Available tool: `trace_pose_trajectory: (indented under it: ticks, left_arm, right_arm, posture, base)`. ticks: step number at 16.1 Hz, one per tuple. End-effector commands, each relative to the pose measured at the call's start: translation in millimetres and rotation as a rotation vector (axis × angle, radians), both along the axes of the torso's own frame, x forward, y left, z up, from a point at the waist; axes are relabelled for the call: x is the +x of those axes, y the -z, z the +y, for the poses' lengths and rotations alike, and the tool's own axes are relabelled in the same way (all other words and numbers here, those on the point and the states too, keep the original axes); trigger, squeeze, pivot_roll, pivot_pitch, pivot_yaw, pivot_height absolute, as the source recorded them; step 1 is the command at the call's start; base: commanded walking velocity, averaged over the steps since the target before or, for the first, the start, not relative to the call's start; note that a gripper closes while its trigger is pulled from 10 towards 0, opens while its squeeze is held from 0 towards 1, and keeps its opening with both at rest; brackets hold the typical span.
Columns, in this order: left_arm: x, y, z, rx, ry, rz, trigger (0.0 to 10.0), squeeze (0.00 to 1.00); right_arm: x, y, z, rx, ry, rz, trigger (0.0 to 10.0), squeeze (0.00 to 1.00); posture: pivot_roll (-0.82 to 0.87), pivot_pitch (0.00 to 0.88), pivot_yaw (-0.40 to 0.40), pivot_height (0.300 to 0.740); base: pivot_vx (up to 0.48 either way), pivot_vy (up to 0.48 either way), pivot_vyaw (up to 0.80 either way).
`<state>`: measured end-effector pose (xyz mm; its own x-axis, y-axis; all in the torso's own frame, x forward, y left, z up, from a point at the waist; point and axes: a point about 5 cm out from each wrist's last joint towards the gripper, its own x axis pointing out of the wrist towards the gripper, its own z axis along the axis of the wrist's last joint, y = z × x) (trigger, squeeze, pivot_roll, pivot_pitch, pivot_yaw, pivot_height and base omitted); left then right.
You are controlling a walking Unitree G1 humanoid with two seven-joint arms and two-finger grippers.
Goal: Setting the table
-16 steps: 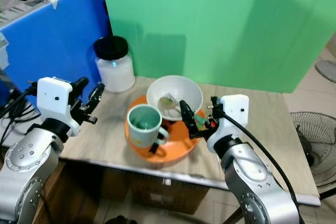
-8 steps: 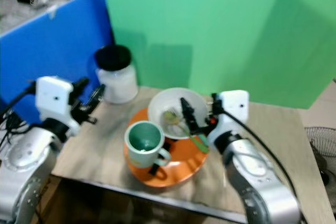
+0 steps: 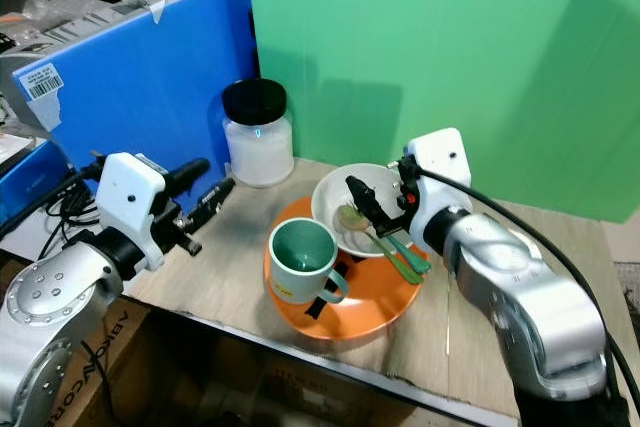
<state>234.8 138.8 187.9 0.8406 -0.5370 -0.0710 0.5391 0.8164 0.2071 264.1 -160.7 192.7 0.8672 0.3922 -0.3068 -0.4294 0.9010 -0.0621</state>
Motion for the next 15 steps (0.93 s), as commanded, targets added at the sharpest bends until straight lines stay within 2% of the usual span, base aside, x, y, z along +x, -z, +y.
trace_pose_trajectory:
  ticks: [1,3,6,7,8,9,10,11,15]
  left_arm:
    - [-1.7,-5,-1.9,0.012,0.060,0.000,10.0,0.00]
    - [-9.5,-4,-0.3,0.064,0.179,0.040,10.0,0.00]
    - [-19.7,-4,-4.1,0.083,0.299,0.080,10.0,0.00]
    - [-21.9,-4,-6.5,0.081,0.327,0.089,10.0,0.00]
    - [-23.9,-4,-8.5,0.078,0.349,0.095,10.0,0.00]
    - [-25.9,-4,-10.3,0.076,0.368,0.100,10.0,0.00]
    - [-26.6,-4,-11.0,0.076,0.375,0.101,10.0,0.00]
    - [-27.7,-3,-12.4,0.074,0.384,0.105,10.0,0.00]
    - [-29.3,-2,-15.6,0.073,0.398,0.113,10.0,0.00]
  right_arm:
    - [3.9,0,-1.2,-0.022,-0.026,0.053,10.0,0.00]
    - [10.8,1,-2.0,-0.080,-0.083,0.194,10.0,0.00]
    - [15.5,1,-5.7,-0.132,-0.127,0.304,10.0,0.00]
    - [15.7,2,-6.4,-0.151,-0.134,0.340,7.2,0.00]
    - [15.3,4,-6.5,-0.168,-0.144,0.370,5.0,0.00]
    - [15.0,5,-6.5,-0.188,-0.146,0.396,3.9,0.00]
    - [15.1,6,-6.6,-0.196,-0.145,0.406,3.9,0.00]
    - [14.8,7,-6.4,-0.213,-0.143,0.417,2.2,0.00]
    - [14.7,16,-6.7,-0.276,-0.131,0.436,1.5,0.00]
  posture:
    - [0.10,0.000,0.032,0.740]
    - [0.09,0.000,0.027,0.740]
    - [0.09,0.000,0.017,0.740]
    - [0.09,0.000,0.016,0.740]
    - [0.09,0.000,0.015,0.740]
    - [0.09,0.000,0.015,0.740]
    - [0.09,0.000,0.015,0.740]
    - [0.09,0.000,0.015,0.740]
    - [0.08,0.000,0.012,0.740]
  base:
    - [0.000,0.000,0.00]
    - [0.000,0.000,0.00]
    - [0.000,0.000,0.00]
    - [0.000,0.000,0.00]
    - [0.000,0.000,0.00]
    - [0.000,0.000,0.00]
    - [0.000,0.000,0.00]
    - [0.000,0.000,0.00]
    - [0.000,0.000,0.00]
